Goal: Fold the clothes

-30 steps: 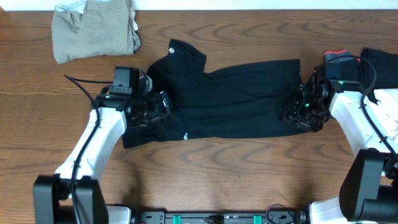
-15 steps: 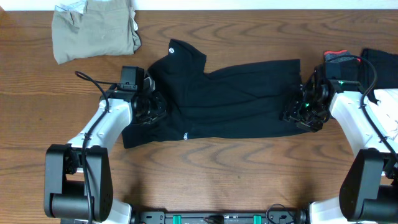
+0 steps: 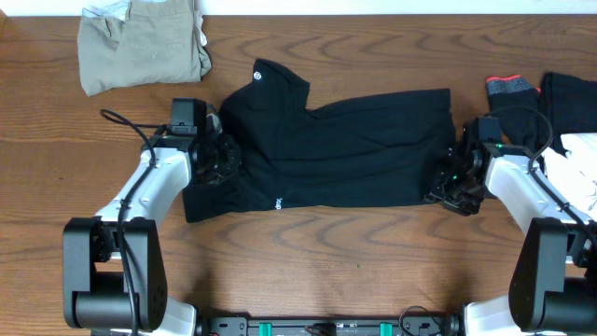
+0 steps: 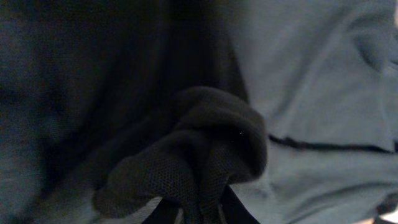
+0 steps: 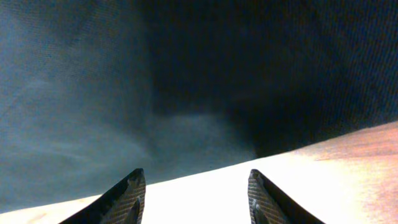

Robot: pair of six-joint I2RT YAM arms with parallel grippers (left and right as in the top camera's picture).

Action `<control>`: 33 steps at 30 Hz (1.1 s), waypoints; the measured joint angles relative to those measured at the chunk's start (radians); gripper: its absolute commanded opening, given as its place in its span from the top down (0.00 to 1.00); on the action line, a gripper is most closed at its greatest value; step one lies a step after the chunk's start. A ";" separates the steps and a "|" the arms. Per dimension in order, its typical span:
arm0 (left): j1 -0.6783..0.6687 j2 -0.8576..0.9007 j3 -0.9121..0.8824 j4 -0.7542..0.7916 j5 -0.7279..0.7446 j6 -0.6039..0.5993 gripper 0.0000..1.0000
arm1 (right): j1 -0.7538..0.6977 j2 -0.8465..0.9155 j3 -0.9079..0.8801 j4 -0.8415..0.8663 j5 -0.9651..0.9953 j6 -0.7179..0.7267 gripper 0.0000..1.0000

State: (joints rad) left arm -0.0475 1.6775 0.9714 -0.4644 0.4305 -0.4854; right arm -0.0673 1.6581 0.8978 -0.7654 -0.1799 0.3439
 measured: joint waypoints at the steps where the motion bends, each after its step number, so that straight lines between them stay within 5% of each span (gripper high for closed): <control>1: 0.005 0.000 0.000 -0.007 -0.014 -0.002 0.86 | -0.001 0.000 -0.002 0.008 0.002 0.005 0.52; 21: 0.014 0.000 0.000 0.002 -0.154 0.058 0.83 | -0.055 0.000 -0.002 0.125 0.108 0.071 0.74; 33: 0.009 0.000 0.000 -0.005 -0.170 0.117 0.21 | -0.193 0.002 0.050 0.028 0.245 0.098 0.99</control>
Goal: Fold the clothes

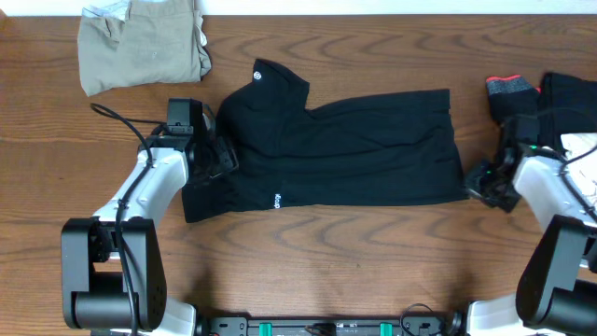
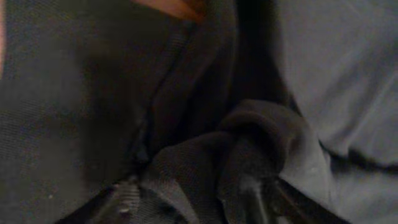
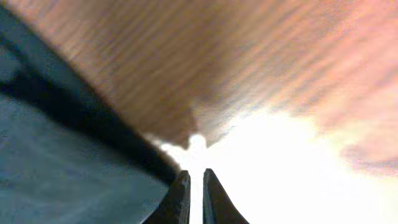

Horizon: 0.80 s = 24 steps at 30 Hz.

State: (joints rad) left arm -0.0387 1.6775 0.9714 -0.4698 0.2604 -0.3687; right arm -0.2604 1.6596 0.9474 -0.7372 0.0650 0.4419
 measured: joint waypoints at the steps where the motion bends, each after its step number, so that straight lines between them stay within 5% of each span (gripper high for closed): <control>1: -0.003 0.000 0.000 -0.002 0.003 0.003 0.19 | -0.010 0.001 0.023 -0.027 0.004 0.001 0.99; 8: -0.026 -0.037 0.000 -0.013 0.007 0.029 0.14 | -0.021 0.002 0.222 -0.195 -0.005 0.000 0.99; 13: -0.042 -0.186 0.000 0.000 0.006 0.037 0.07 | 0.018 -0.013 0.303 -0.162 -0.206 -0.104 0.99; 24: -0.047 -0.264 0.000 -0.059 0.014 0.029 0.03 | 0.214 0.050 0.142 -0.049 -0.261 -0.139 0.99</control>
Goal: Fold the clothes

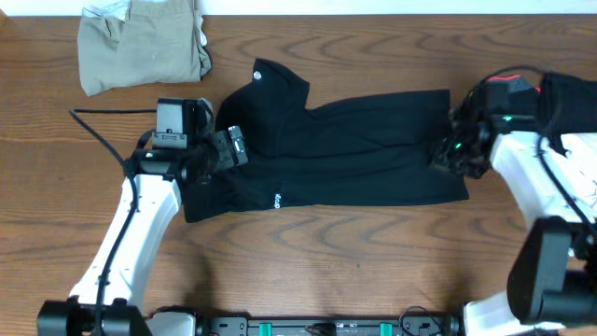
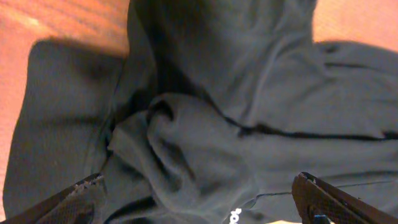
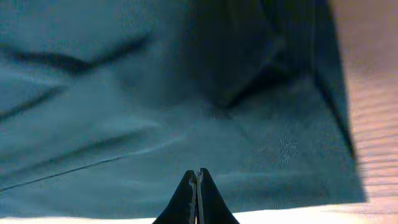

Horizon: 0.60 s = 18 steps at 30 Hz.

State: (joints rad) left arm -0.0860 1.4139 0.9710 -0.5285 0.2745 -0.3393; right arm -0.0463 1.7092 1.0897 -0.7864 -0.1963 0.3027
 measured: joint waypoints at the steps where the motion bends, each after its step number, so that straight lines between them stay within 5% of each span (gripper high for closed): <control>1: 0.000 0.007 0.000 -0.004 0.000 0.000 0.03 | 0.000 0.014 -0.015 0.011 0.005 0.004 0.99; 18: 0.000 0.035 0.000 -0.007 0.000 0.000 0.01 | -0.016 0.100 -0.064 0.033 0.082 0.055 0.99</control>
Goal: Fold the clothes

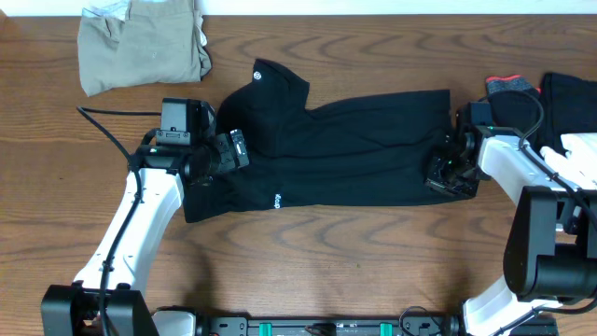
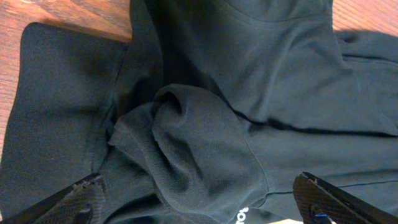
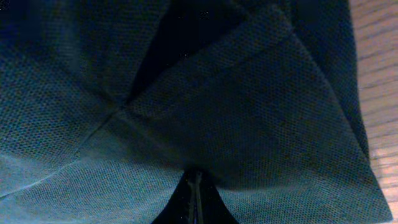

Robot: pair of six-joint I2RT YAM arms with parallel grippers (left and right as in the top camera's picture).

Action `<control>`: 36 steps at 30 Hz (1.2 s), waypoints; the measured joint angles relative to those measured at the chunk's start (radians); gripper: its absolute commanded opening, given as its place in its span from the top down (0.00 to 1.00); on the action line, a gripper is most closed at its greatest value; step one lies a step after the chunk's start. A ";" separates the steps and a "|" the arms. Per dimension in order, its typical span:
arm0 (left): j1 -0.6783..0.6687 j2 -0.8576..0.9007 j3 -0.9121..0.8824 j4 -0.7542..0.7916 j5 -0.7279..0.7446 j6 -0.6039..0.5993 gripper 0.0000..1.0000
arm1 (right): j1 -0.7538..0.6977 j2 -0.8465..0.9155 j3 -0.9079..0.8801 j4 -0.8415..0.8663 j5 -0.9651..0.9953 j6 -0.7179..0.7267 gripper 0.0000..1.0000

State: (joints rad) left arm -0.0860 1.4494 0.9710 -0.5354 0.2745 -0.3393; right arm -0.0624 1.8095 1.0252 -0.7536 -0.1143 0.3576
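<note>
A black shirt [image 1: 345, 149] lies spread across the middle of the table, its collar end to the left. Its left sleeve [image 2: 186, 143] is bunched into a rumpled lump. My left gripper [image 2: 202, 199] hangs wide open just above that lump, one of its fingers [image 2: 87, 199] to each side and nothing held. In the overhead view the left gripper [image 1: 224, 154] sits at the shirt's left edge. My right gripper [image 1: 446, 173] is at the shirt's right end. In the wrist view the right gripper [image 3: 194, 199] is shut, tips together, pressed close onto the cloth.
A folded beige garment [image 1: 140, 42] lies at the back left. Dark clothes with a red-trimmed piece [image 1: 511, 89] and a white item [image 1: 580, 147] are piled at the right edge. Bare wooden table [image 1: 308, 252] runs along the front.
My right gripper, still shut, has moved from the shirt's upper right edge down toward its lower right corner and closer to the cloth. My left gripper stays open over the bunched sleeve, barely shifted.
First my left gripper was shut on the bunched sleeve while the right stood open at the shirt's right edge. Then the right was shut over bare table beside the shirt. Later the left was open above the released sleeve, the right shut over the shirt's right end, where it now presses.
</note>
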 measured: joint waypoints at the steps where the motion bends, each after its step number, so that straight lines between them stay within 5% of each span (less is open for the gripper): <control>1: 0.000 0.000 0.000 0.000 0.000 0.000 0.02 | -0.006 0.000 -0.001 0.000 0.002 0.007 0.99; 13: 0.000 0.000 0.000 0.002 0.000 0.000 0.02 | -0.127 0.000 -0.001 -0.045 0.060 0.060 0.99; 18: 0.000 0.000 0.000 0.016 0.001 0.000 0.02 | -0.127 0.000 0.003 -0.057 0.071 0.061 0.90; 22: 0.000 0.000 0.000 0.040 0.036 0.016 0.02 | -0.130 0.006 0.023 -0.139 0.114 0.066 0.76; 23: 0.000 0.000 0.002 0.042 0.048 0.021 0.02 | -0.133 0.008 0.032 -0.166 0.123 0.071 0.65; 26: 0.000 0.002 0.030 0.039 0.090 0.026 0.02 | -0.140 0.007 0.108 -0.244 0.136 0.066 0.04; 36: -0.013 0.035 0.269 0.095 0.130 -0.112 0.02 | -0.140 -0.060 0.455 -0.221 -0.011 -0.035 0.01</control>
State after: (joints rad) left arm -0.0994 1.4849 1.2400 -0.4408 0.4049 -0.4511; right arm -0.2020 1.7493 1.4807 -0.9745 -0.1253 0.3222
